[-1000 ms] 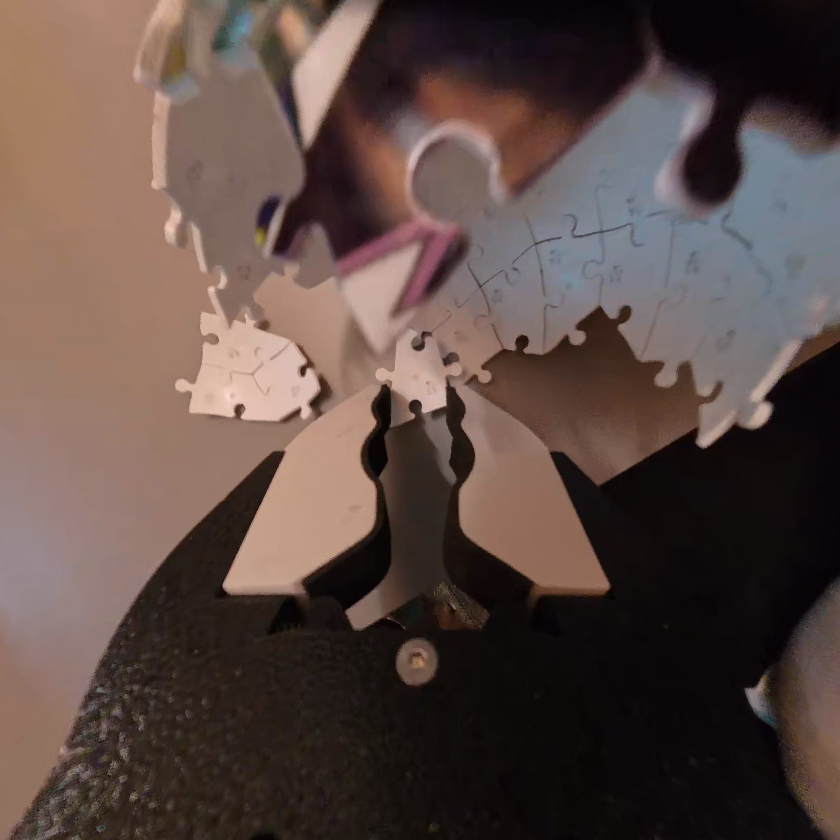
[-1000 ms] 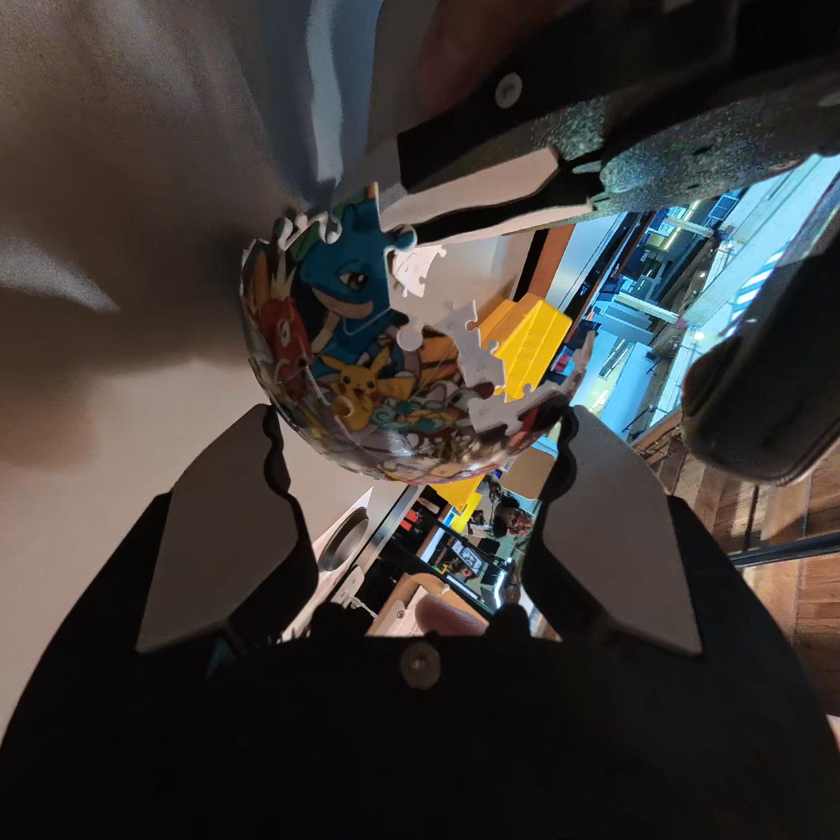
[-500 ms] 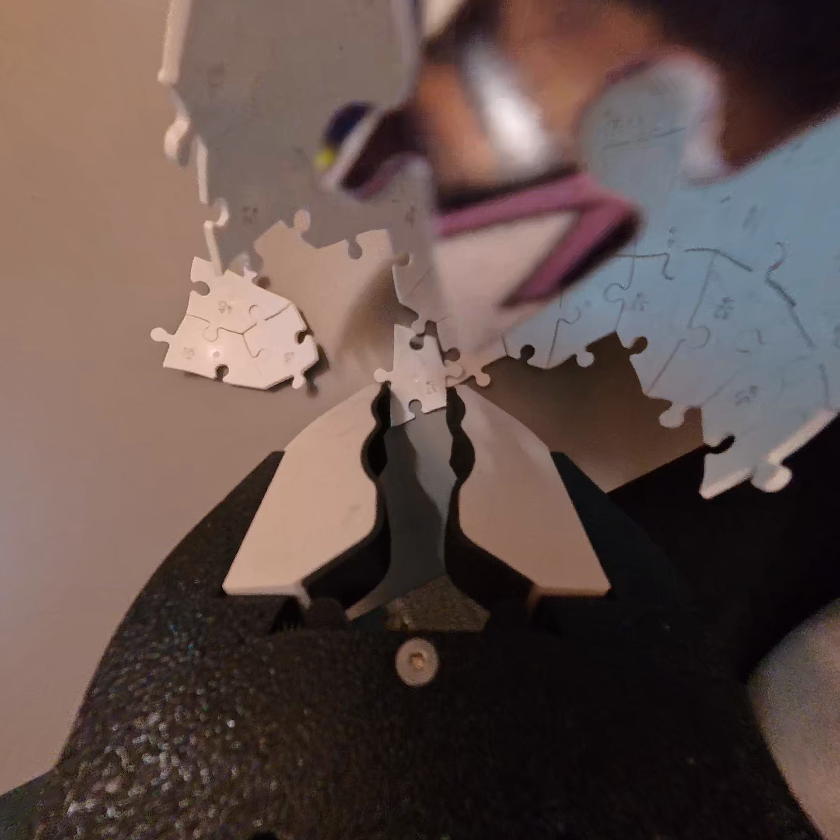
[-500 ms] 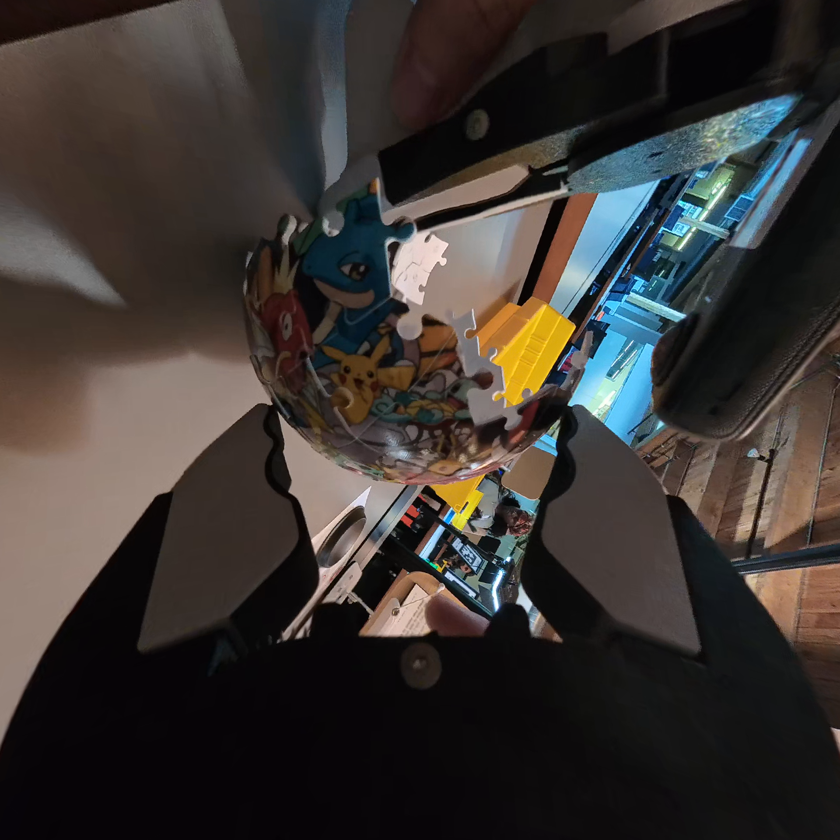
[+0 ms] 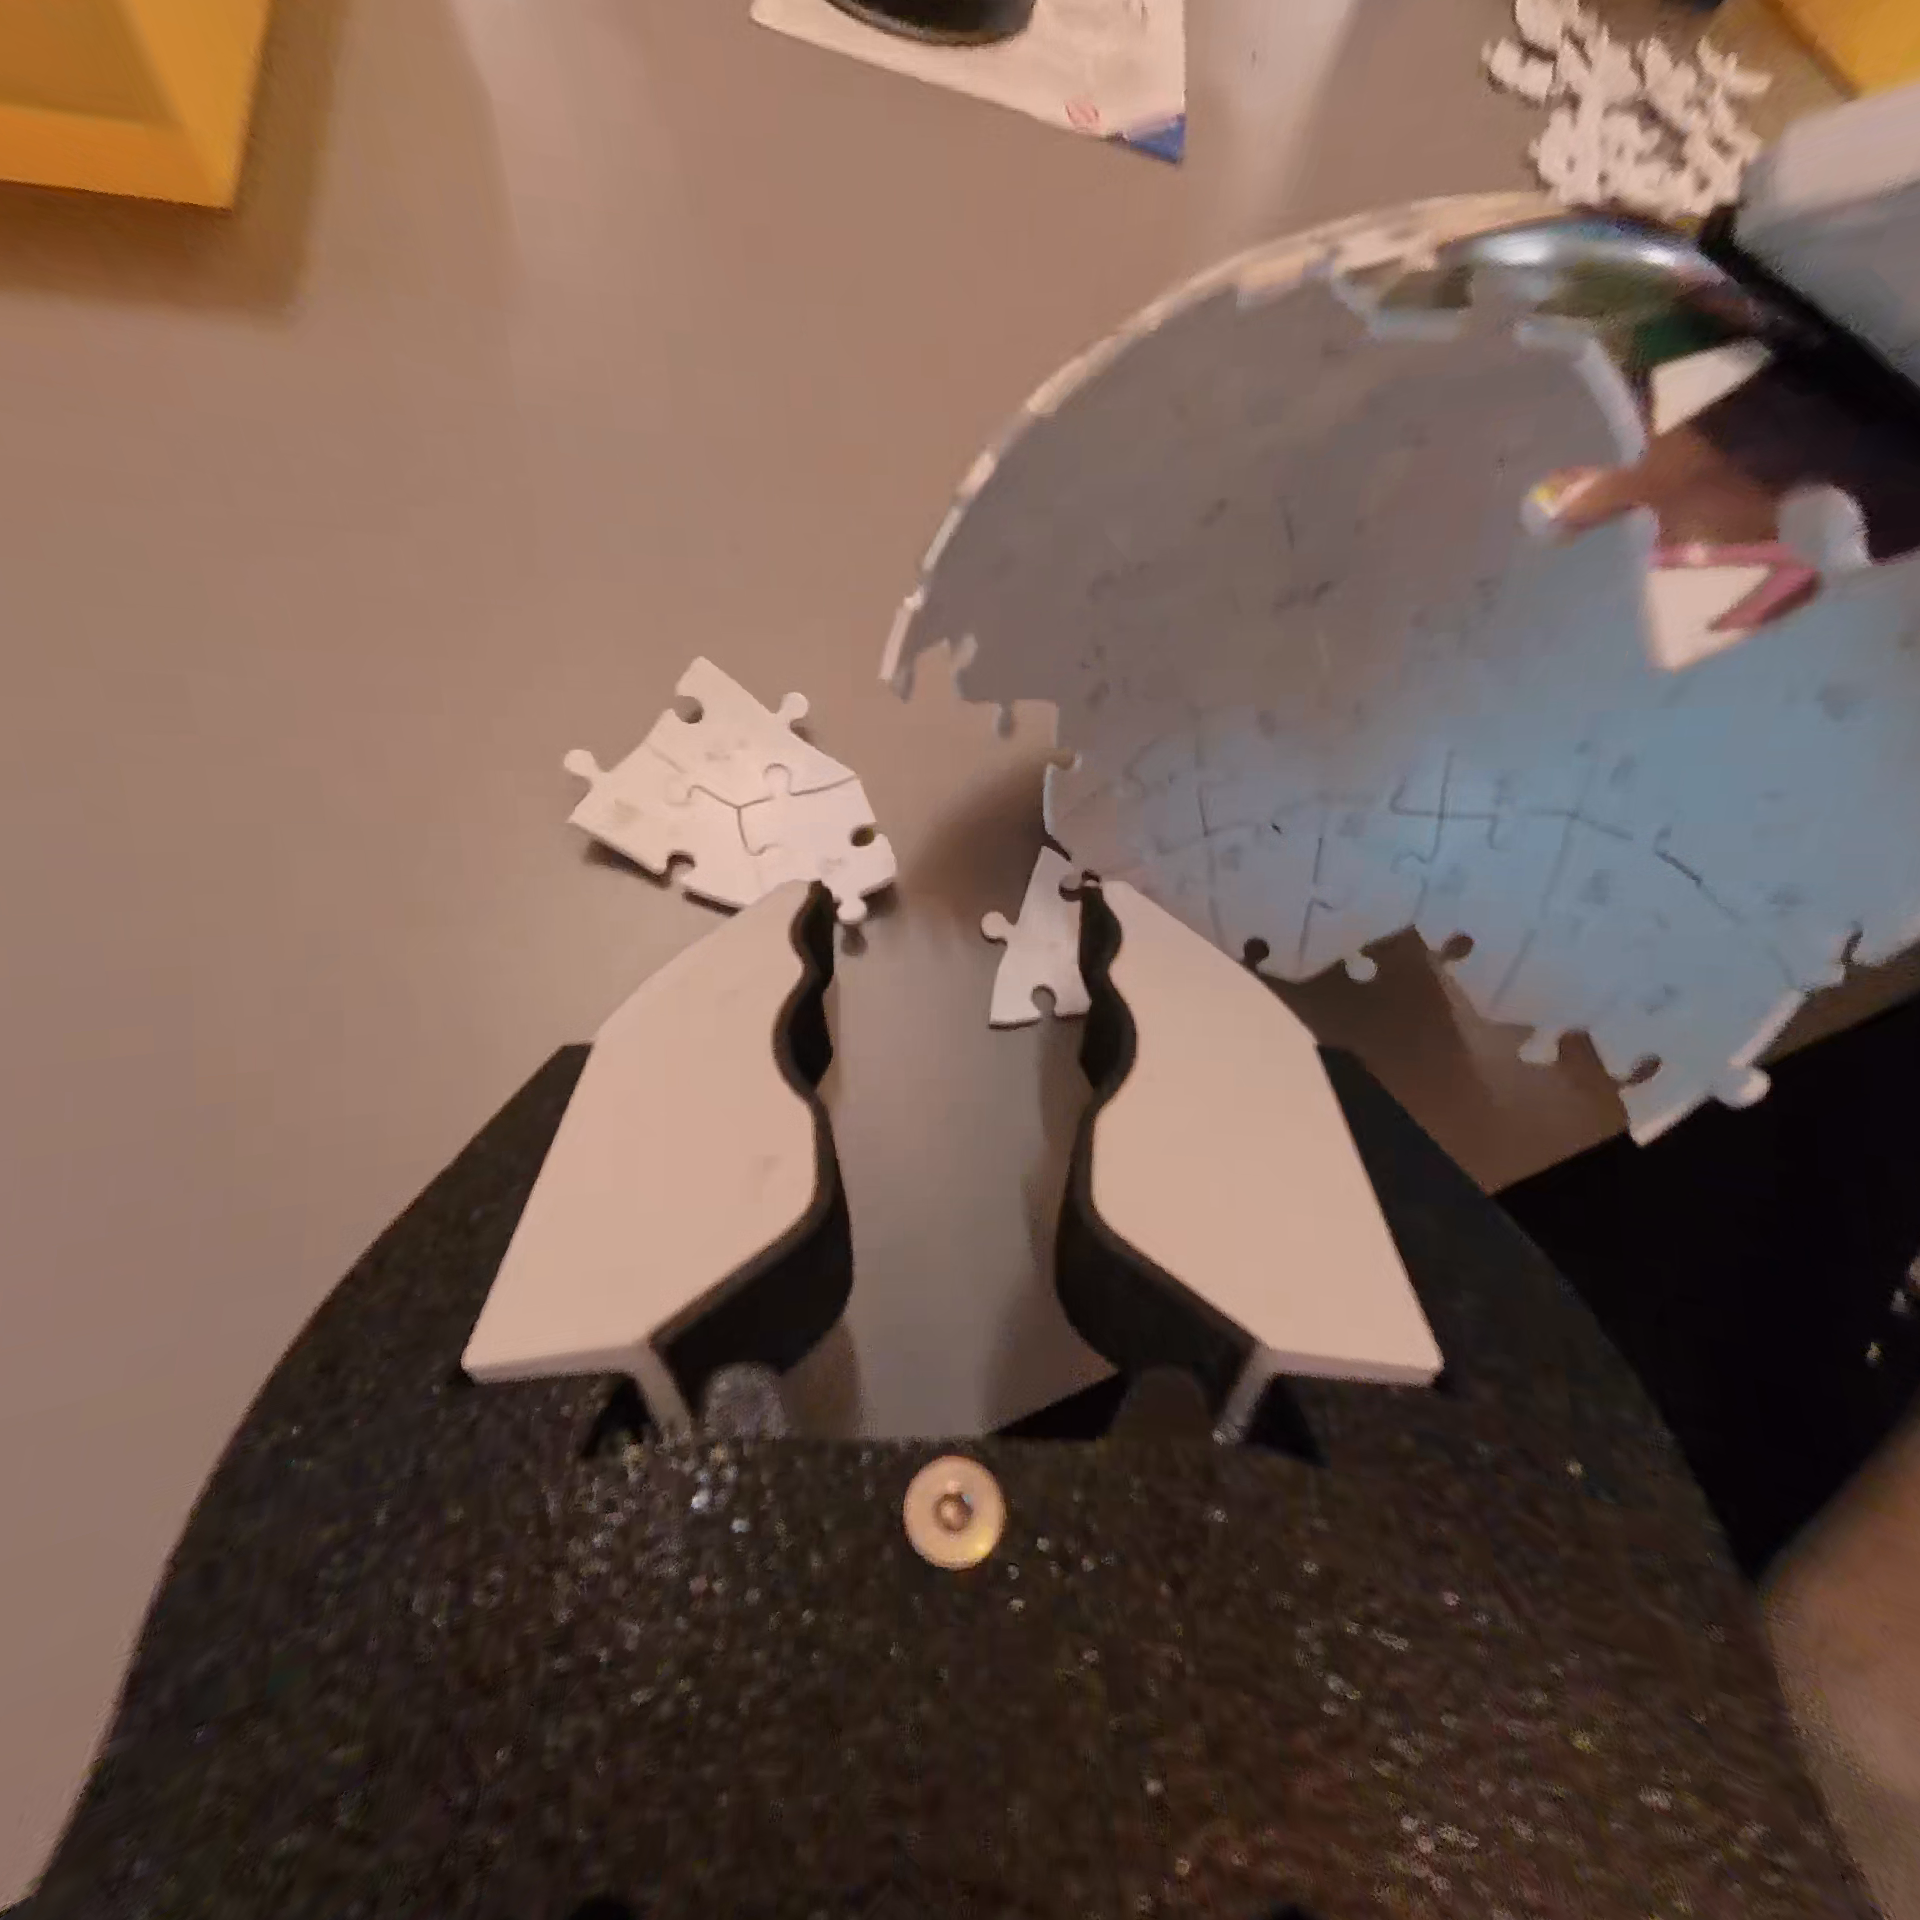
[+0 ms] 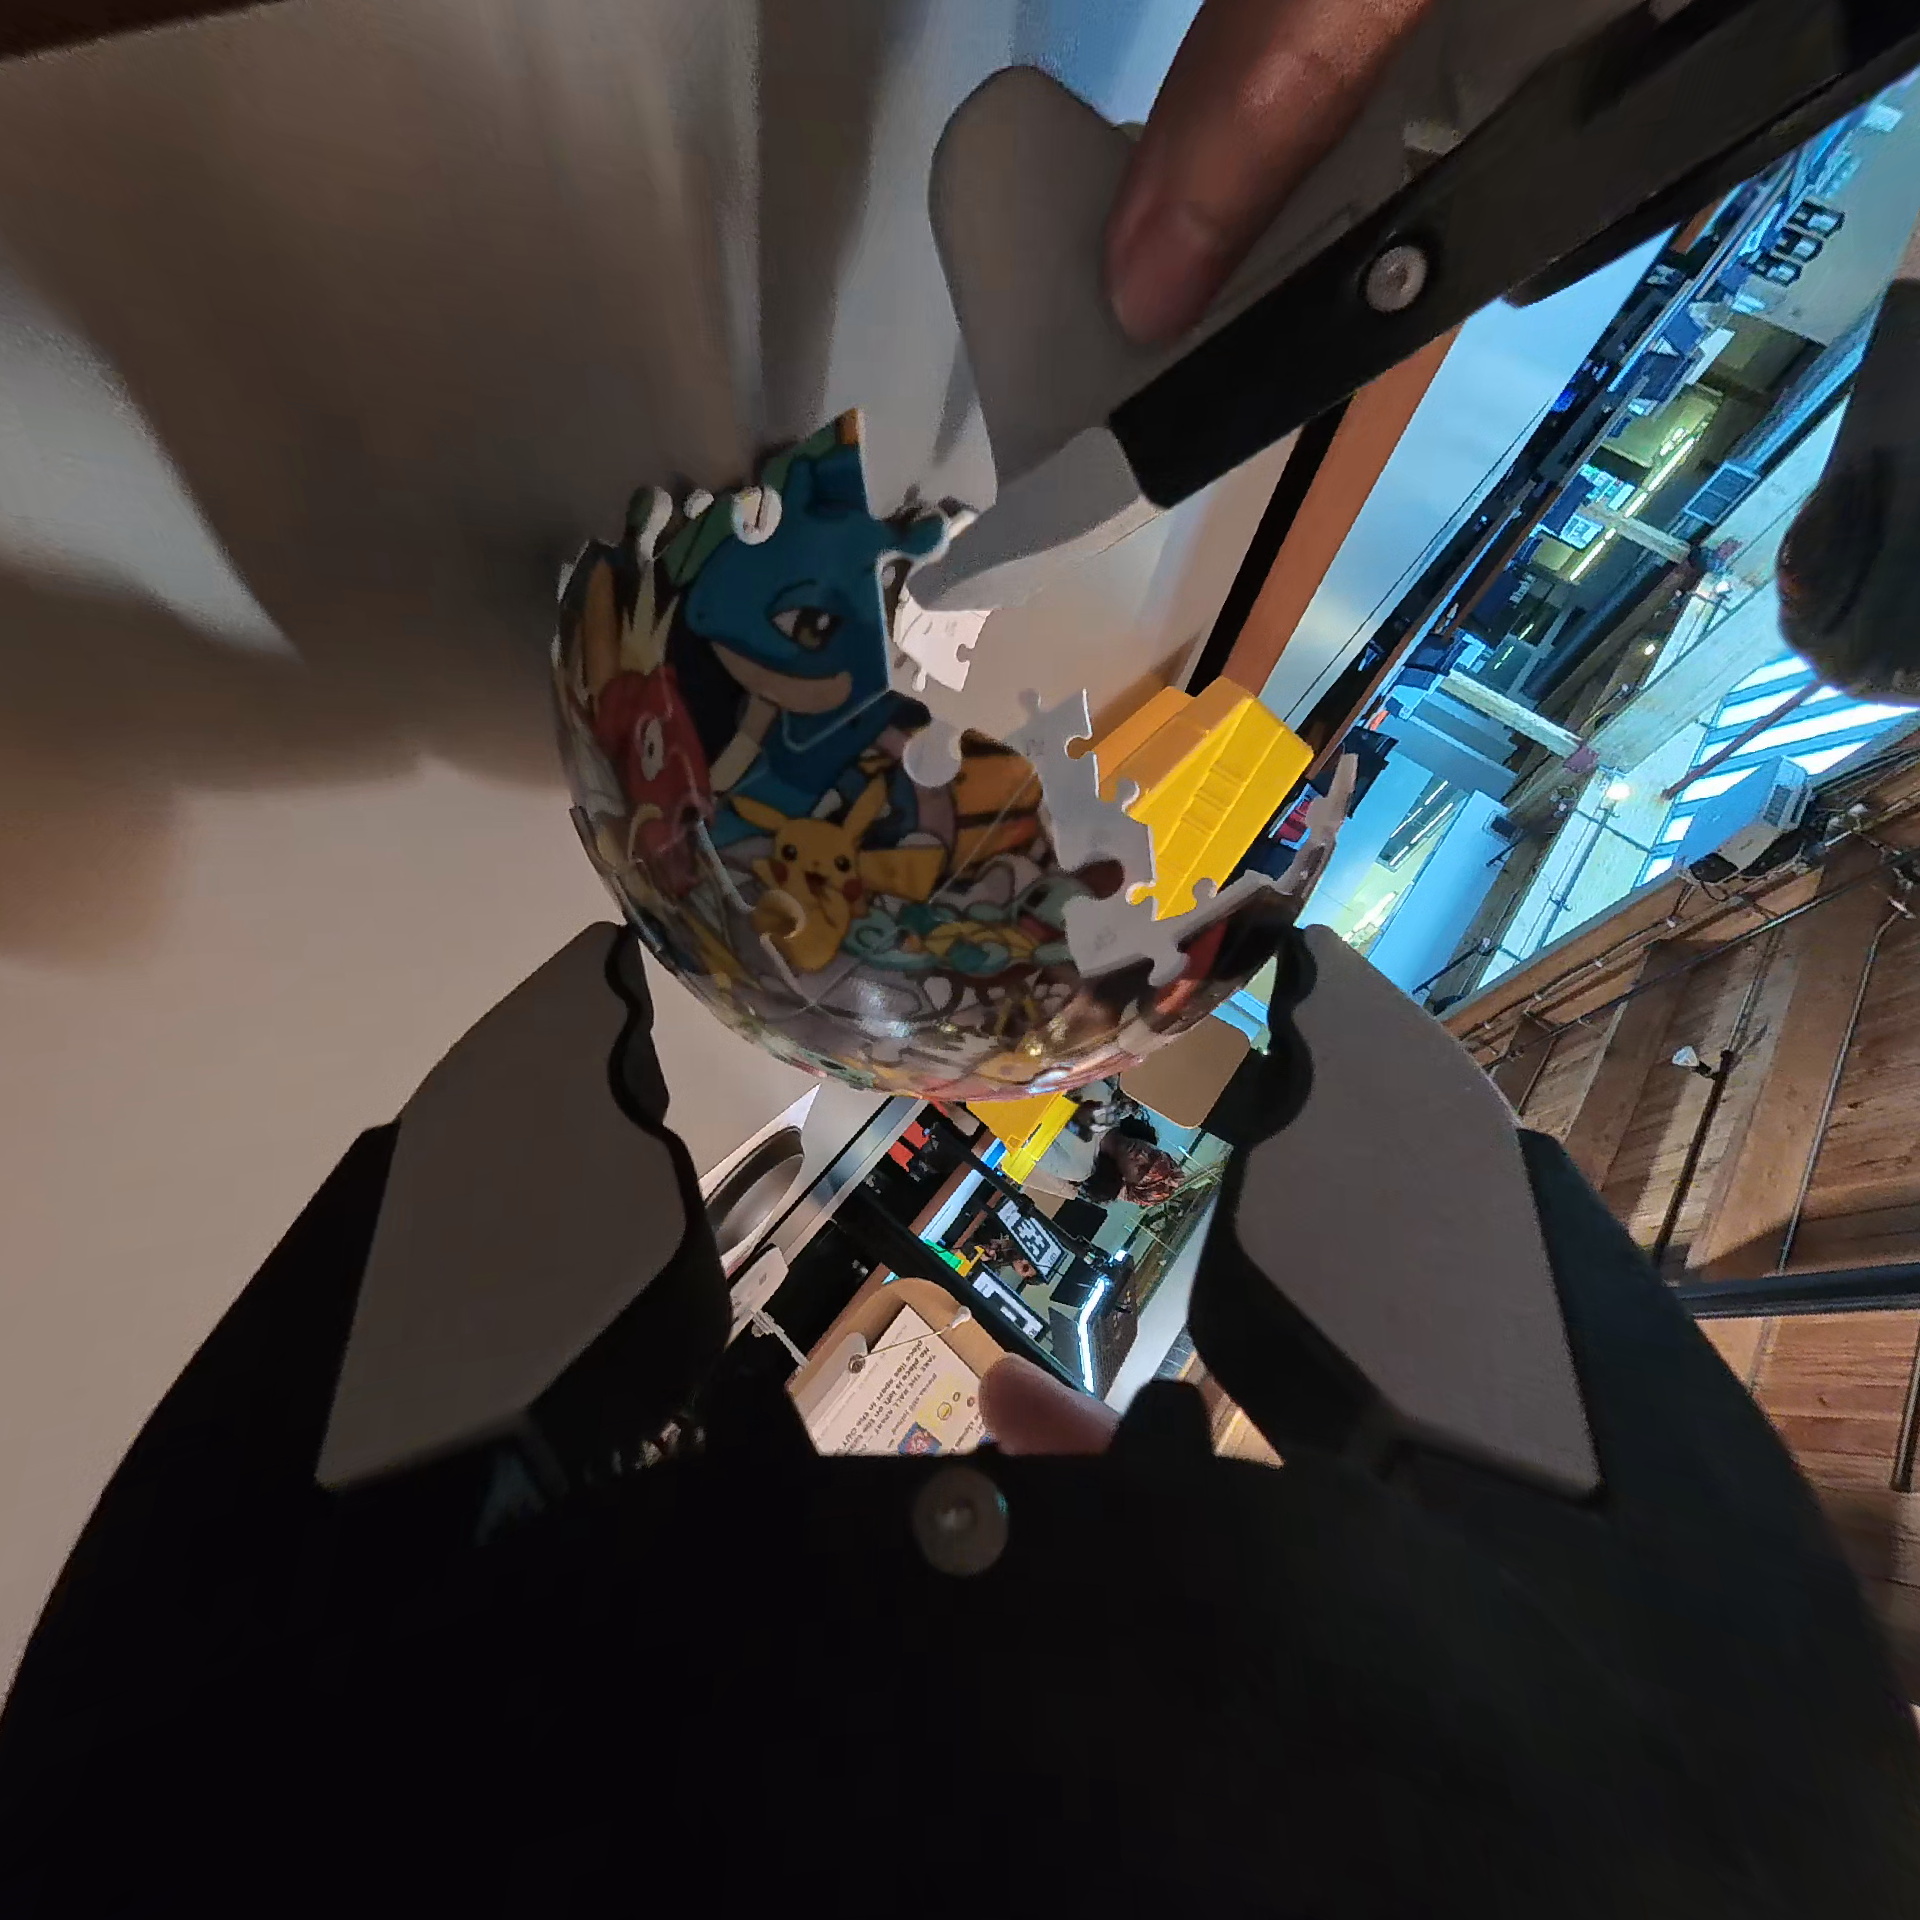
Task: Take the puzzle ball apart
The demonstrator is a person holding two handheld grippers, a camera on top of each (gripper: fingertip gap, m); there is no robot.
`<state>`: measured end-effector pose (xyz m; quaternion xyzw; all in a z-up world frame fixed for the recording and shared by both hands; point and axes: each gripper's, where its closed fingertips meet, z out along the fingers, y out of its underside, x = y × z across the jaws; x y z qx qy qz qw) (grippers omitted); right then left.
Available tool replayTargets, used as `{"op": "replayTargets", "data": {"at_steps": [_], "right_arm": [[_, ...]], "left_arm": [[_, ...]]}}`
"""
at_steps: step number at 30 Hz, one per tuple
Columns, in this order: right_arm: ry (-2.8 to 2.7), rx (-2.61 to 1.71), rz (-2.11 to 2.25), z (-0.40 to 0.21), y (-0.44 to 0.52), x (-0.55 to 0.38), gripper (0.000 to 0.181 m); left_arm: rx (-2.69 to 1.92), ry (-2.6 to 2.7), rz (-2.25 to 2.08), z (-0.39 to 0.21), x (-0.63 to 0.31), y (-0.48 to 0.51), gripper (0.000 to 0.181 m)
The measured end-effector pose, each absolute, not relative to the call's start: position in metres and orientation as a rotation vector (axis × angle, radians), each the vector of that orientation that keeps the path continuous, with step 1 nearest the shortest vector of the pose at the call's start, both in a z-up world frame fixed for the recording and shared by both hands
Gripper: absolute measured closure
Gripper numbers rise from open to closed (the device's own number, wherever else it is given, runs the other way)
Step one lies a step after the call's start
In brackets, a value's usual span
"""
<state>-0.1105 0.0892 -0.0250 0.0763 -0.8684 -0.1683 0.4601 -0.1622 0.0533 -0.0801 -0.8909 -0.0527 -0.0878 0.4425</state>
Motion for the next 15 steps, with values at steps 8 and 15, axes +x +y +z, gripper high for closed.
{"op": "replayTargets", "data": {"at_steps": [8,15], "right_arm": [[-2.139,0.208,-0.459,-0.025,0.087,-0.111,0.068],[-2.153,0.224,-0.481,-0.024,0.083,-0.111,0.068]], "left_arm": [[-2.282,-0.120,0.017,-0.101,-0.175,0.057,0.119],[-2.316,-0.126,0.045,-0.104,-0.174,0.058,0.112]]}}
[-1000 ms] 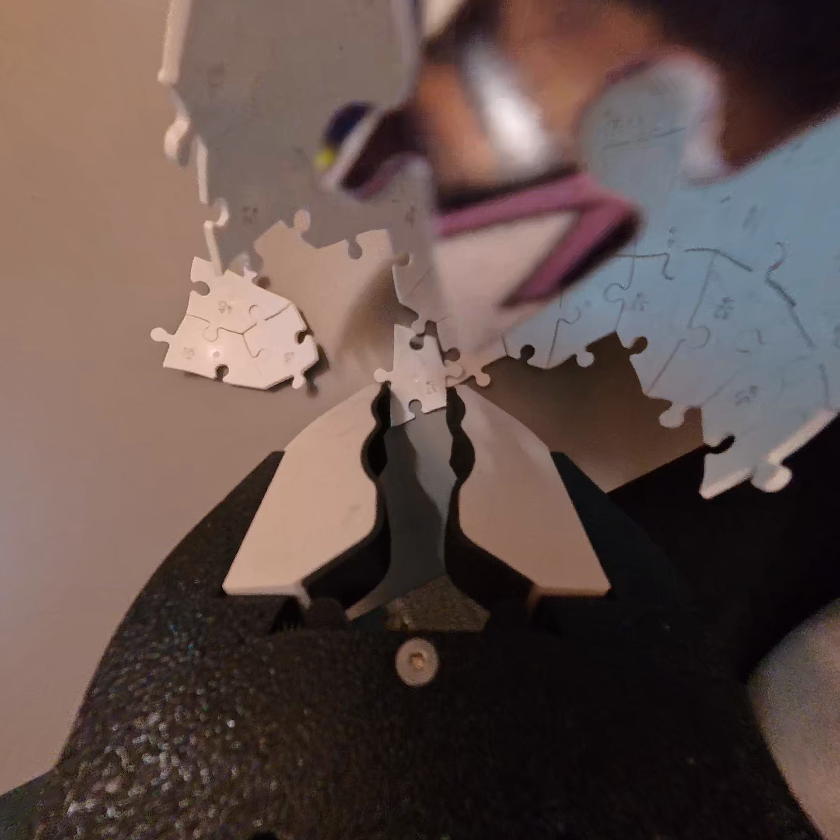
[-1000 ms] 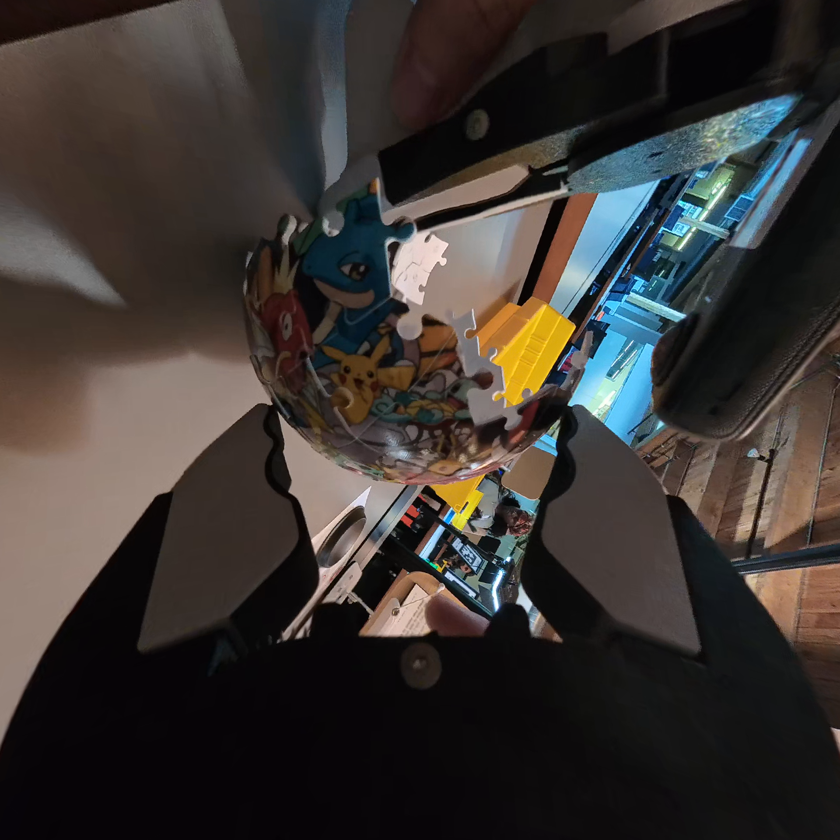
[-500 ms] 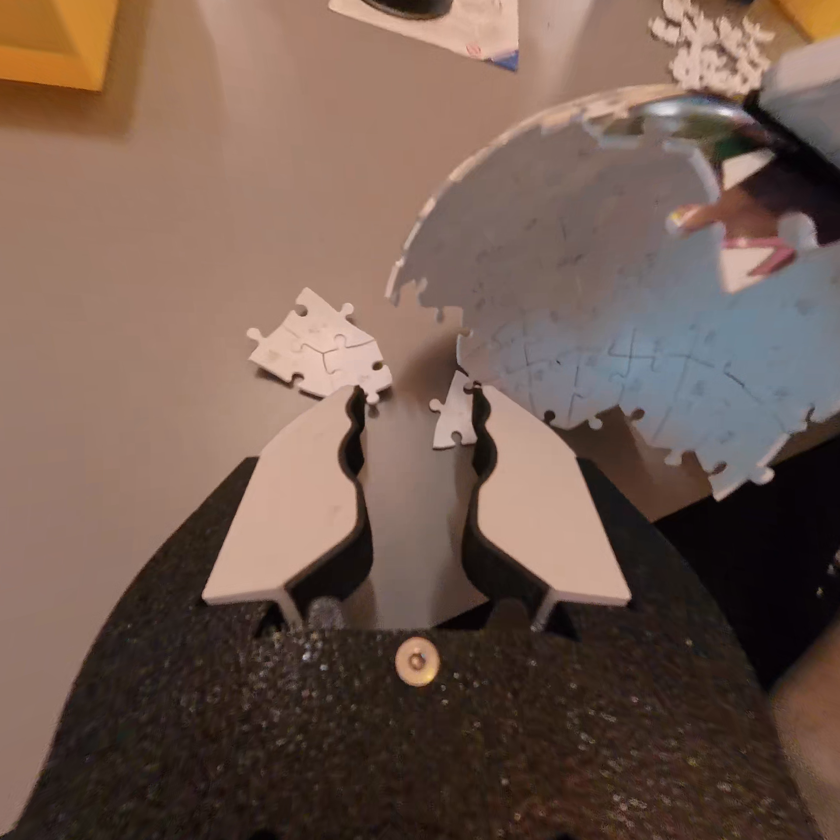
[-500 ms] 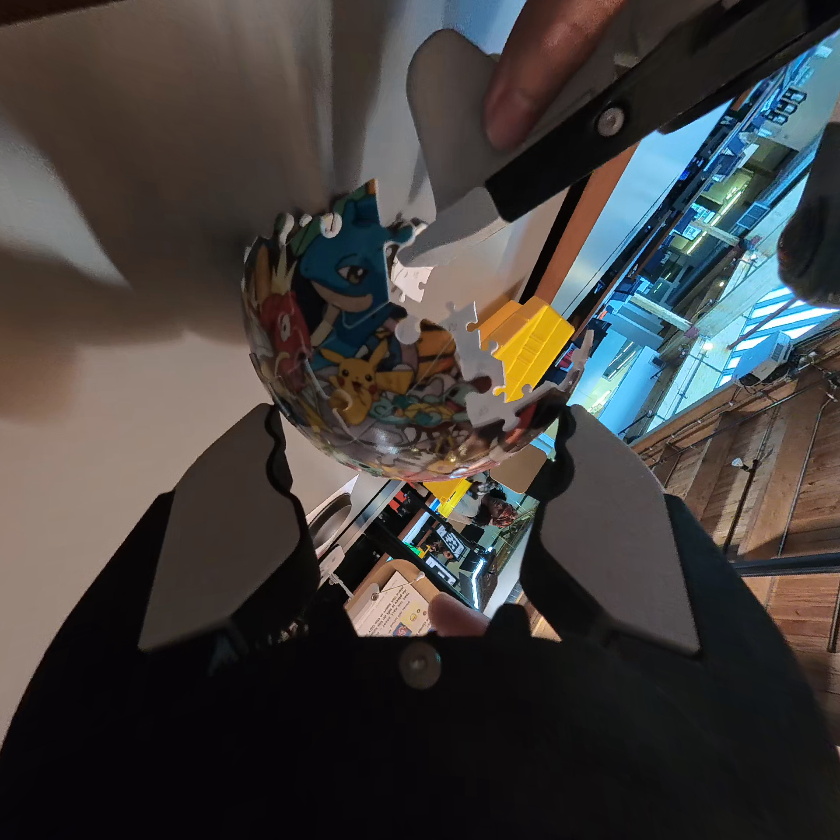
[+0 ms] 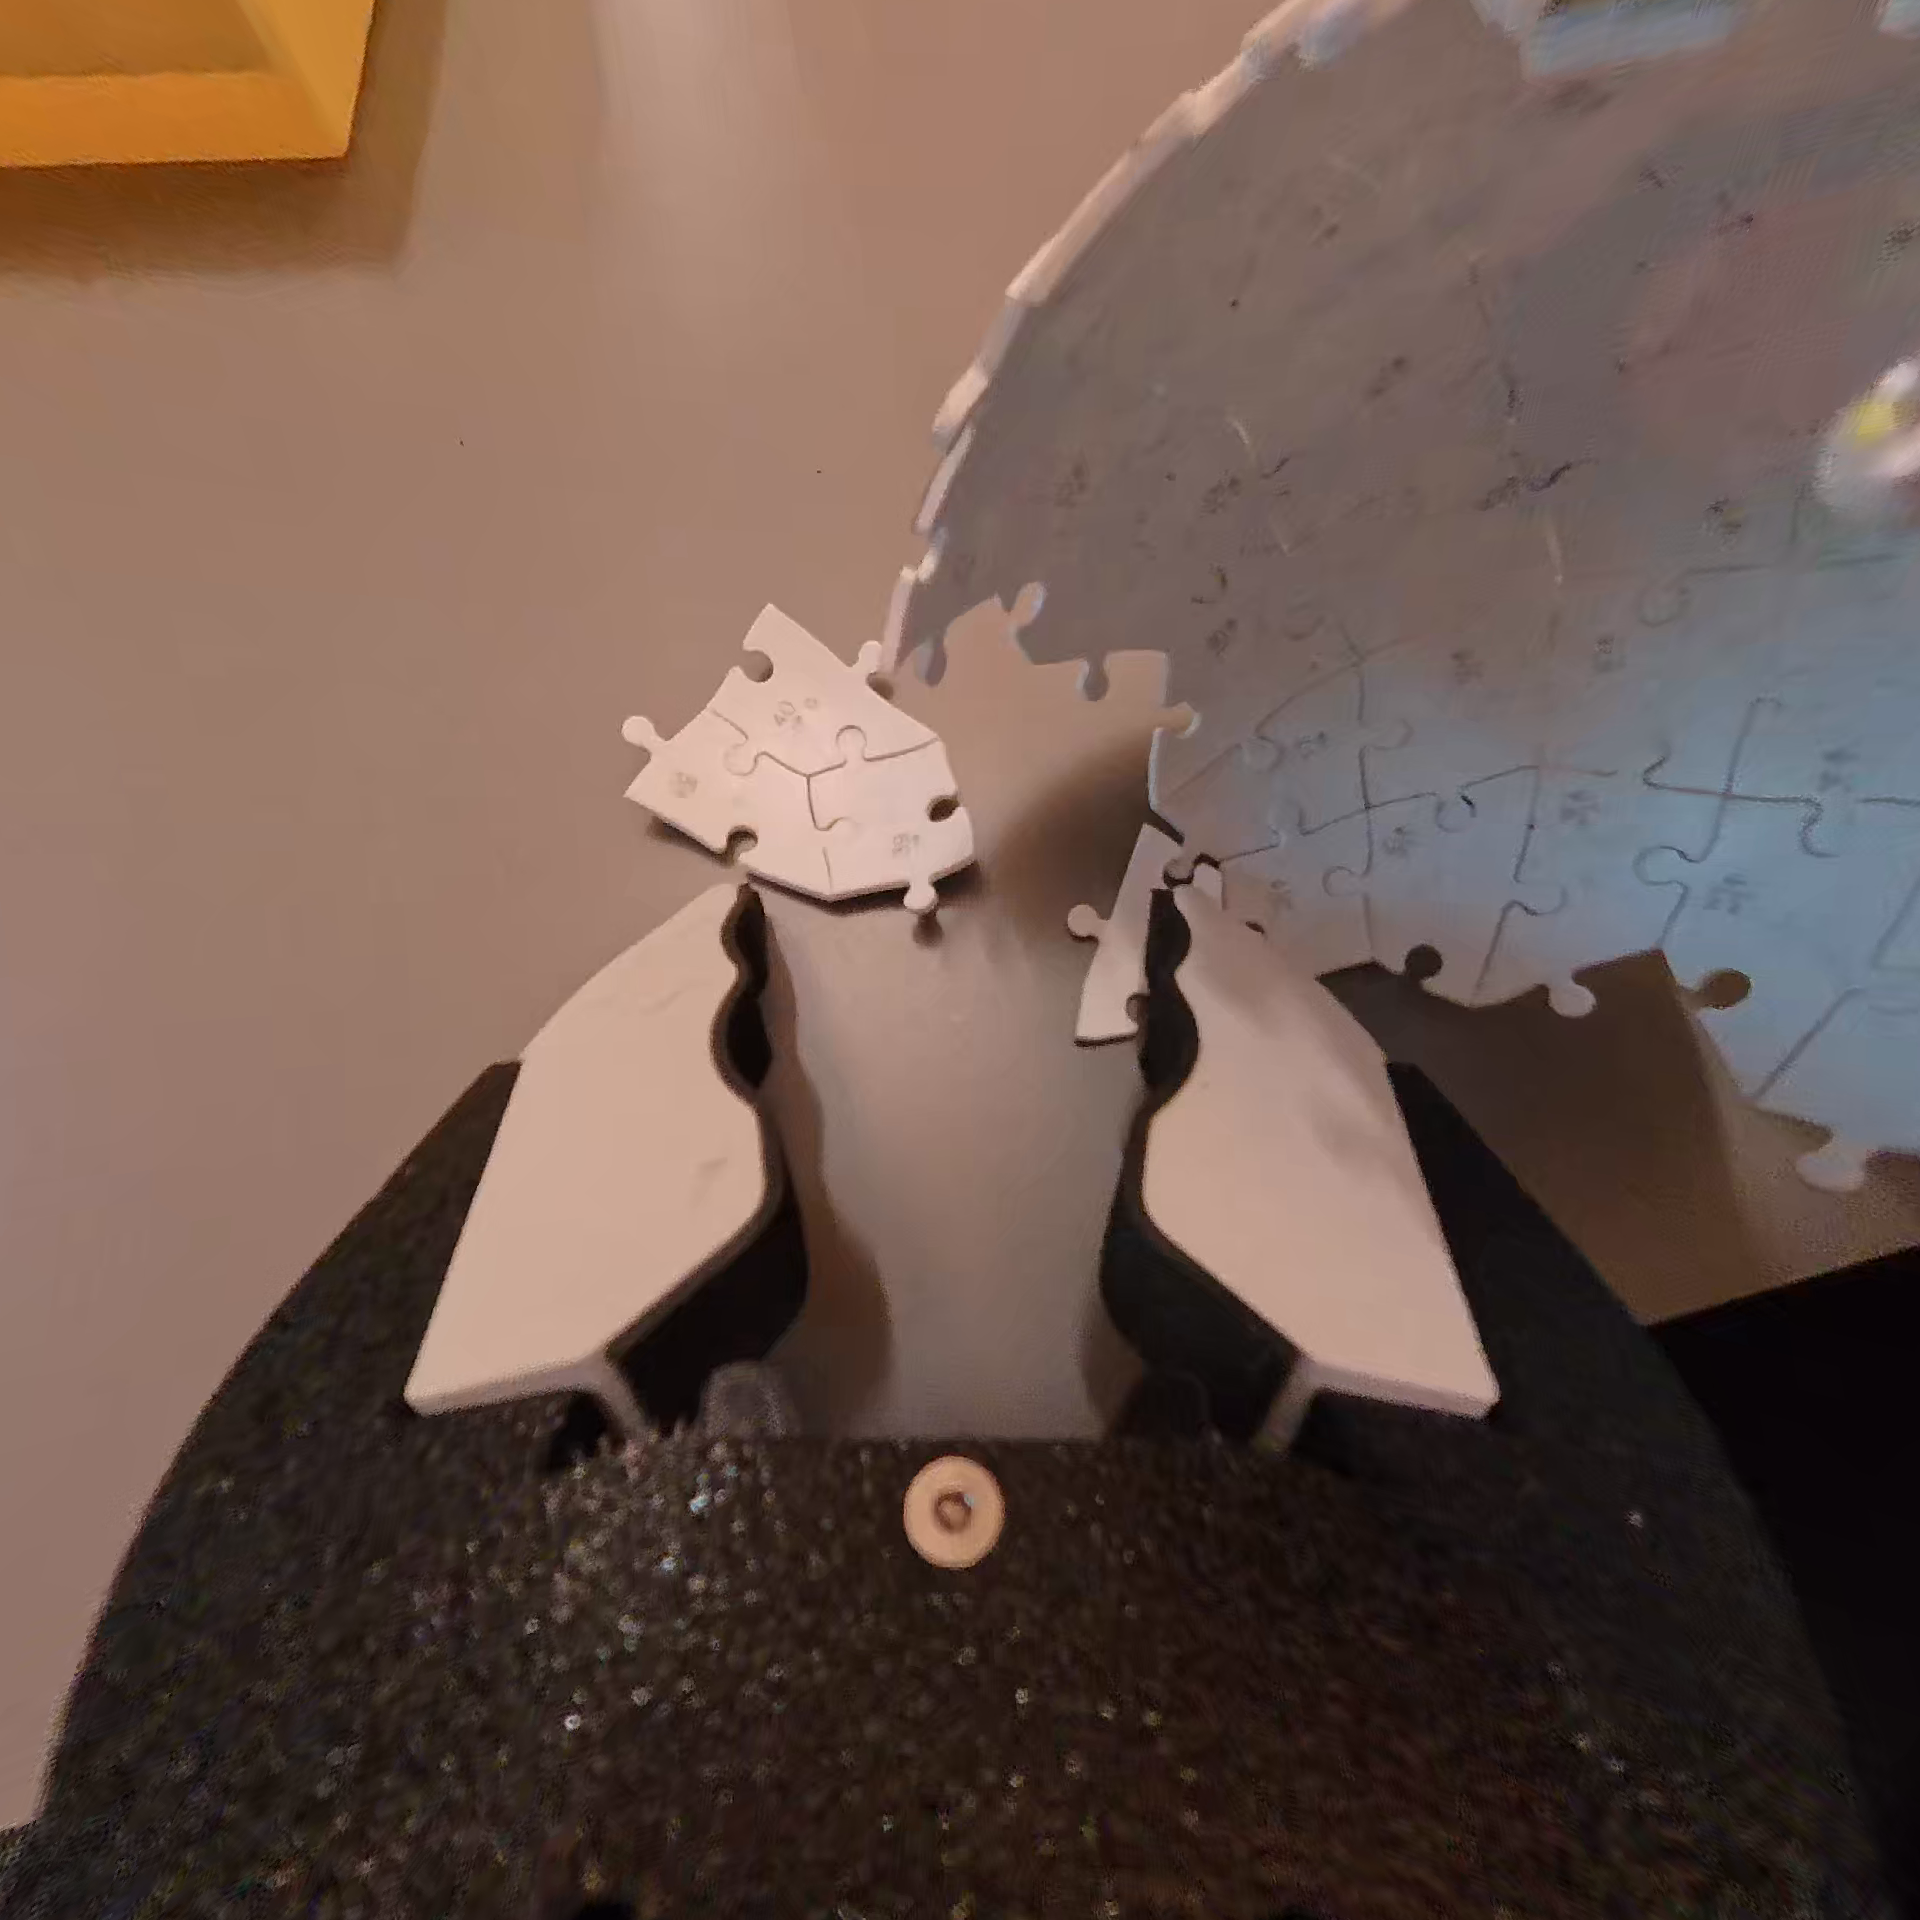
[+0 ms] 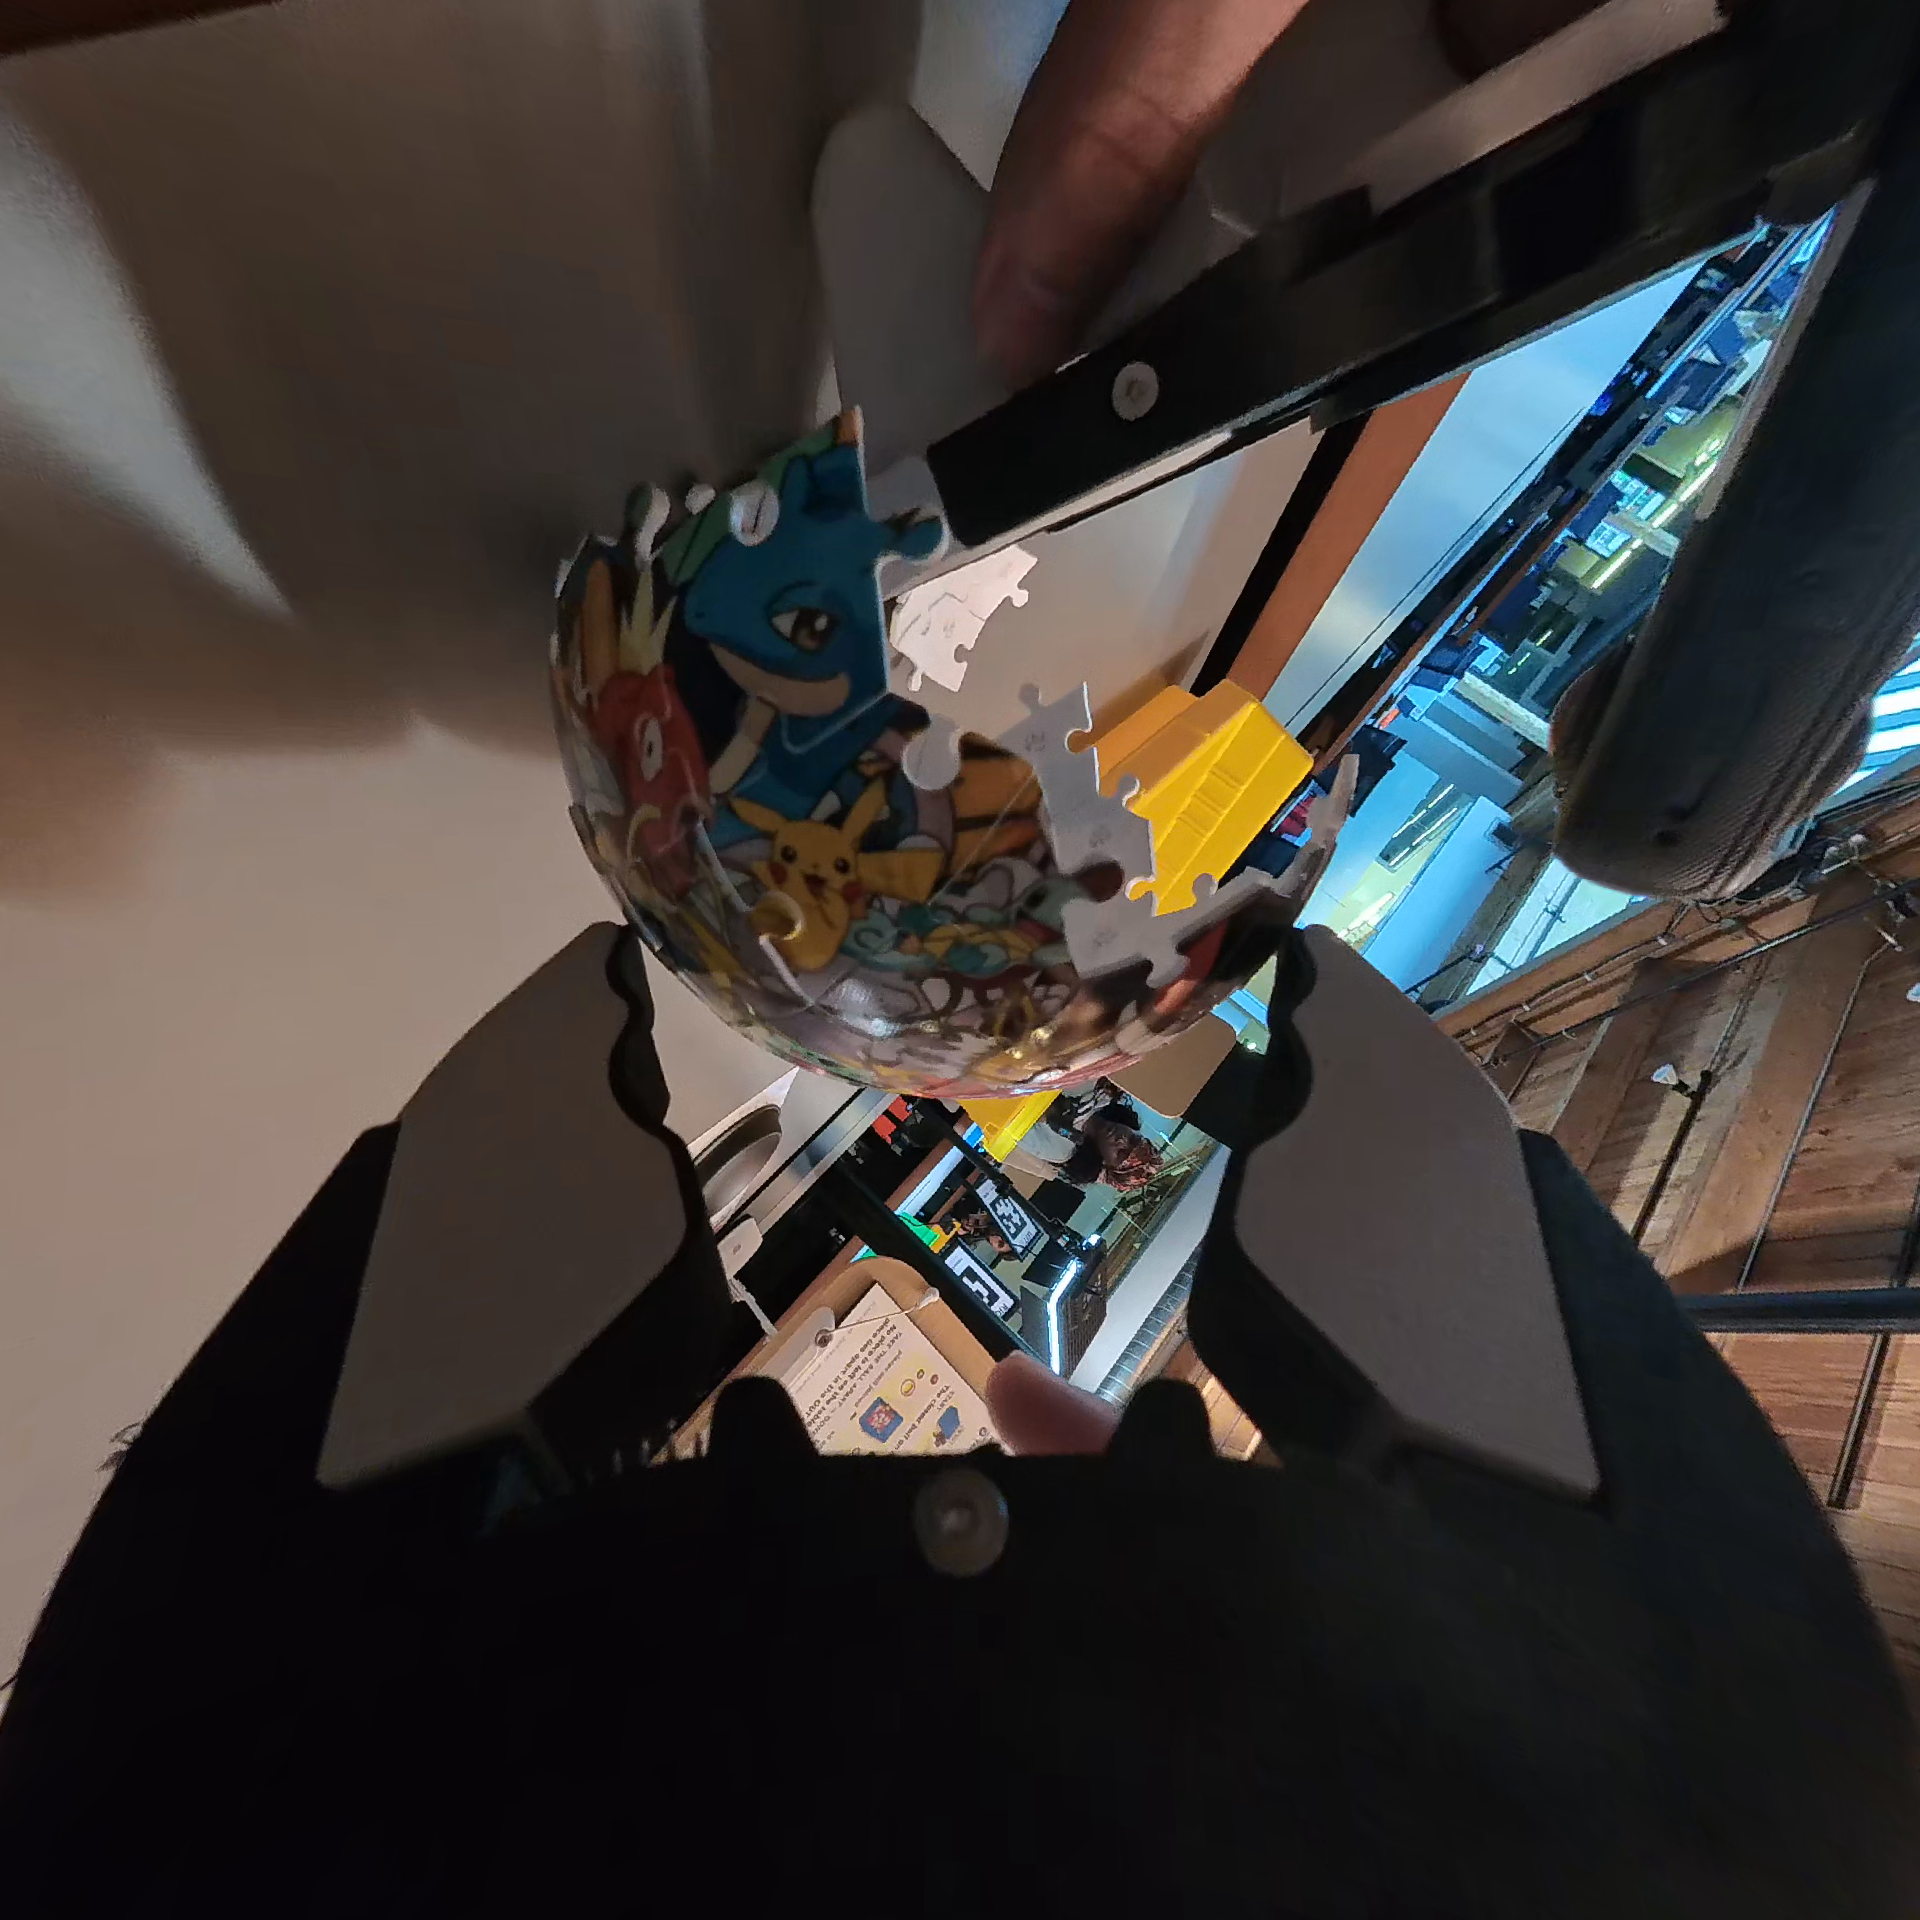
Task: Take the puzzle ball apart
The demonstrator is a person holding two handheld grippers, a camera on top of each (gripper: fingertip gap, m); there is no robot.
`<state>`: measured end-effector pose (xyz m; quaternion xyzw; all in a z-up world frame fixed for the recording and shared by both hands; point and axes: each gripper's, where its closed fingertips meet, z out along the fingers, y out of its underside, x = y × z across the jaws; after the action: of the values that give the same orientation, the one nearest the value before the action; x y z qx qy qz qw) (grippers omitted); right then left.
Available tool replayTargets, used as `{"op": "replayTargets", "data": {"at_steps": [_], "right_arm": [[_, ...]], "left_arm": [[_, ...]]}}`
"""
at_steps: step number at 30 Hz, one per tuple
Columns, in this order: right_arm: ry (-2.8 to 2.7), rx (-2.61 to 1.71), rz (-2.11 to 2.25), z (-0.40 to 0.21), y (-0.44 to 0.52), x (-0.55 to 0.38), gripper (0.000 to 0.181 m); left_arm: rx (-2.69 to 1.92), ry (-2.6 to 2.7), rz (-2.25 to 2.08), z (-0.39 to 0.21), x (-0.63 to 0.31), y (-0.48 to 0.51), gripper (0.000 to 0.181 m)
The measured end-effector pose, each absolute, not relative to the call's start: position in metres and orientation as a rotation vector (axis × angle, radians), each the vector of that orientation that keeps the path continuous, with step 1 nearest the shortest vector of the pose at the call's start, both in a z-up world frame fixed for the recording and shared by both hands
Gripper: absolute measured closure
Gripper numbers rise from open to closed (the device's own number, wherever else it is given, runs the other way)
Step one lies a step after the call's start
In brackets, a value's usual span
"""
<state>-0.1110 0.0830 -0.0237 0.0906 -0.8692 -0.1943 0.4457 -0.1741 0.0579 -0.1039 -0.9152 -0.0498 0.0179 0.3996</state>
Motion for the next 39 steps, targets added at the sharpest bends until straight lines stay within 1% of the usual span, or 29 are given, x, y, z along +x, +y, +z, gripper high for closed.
{"op": "replayTargets", "data": {"at_steps": [4,15,22,25,28,30,32,36,39], "right_arm": [[-2.162,0.224,-0.475,-0.023,0.079,-0.111,0.068],[-2.171,0.208,-0.462,-0.024,0.080,-0.110,0.068],[-2.193,0.174,-0.421,-0.024,0.083,-0.111,0.068],[-2.192,0.161,-0.423,-0.025,0.085,-0.111,0.068],[-2.183,0.157,-0.411,-0.025,0.085,-0.111,0.068],[-2.178,0.158,-0.411,-0.025,0.085,-0.112,0.068],[-2.178,0.157,-0.411,-0.024,0.085,-0.112,0.068],[-2.180,0.149,-0.411,-0.025,0.086,-0.112,0.068],[-2.178,0.146,-0.412,-0.025,0.086,-0.112,0.068]], "left_arm": [[-2.320,-0.131,0.049,-0.104,-0.174,0.059,0.109],[-2.336,-0.129,0.030,-0.105,-0.172,0.060,0.111],[-2.370,-0.030,0.077,-0.102,-0.167,0.062,0.121],[-2.349,-0.061,0.094,-0.102,-0.170,0.065,0.116],[-2.307,-0.142,-0.020,-0.101,-0.168,0.068,0.112],[-2.295,-0.170,-0.043,-0.100,-0.169,0.069,0.111],[-2.323,-0.134,0.027,-0.103,-0.173,0.067,0.117],[-2.326,-0.111,0.084,-0.103,-0.175,0.067,0.116],[-2.312,-0.157,0.050,-0.104,-0.177,0.067,0.109]]}}
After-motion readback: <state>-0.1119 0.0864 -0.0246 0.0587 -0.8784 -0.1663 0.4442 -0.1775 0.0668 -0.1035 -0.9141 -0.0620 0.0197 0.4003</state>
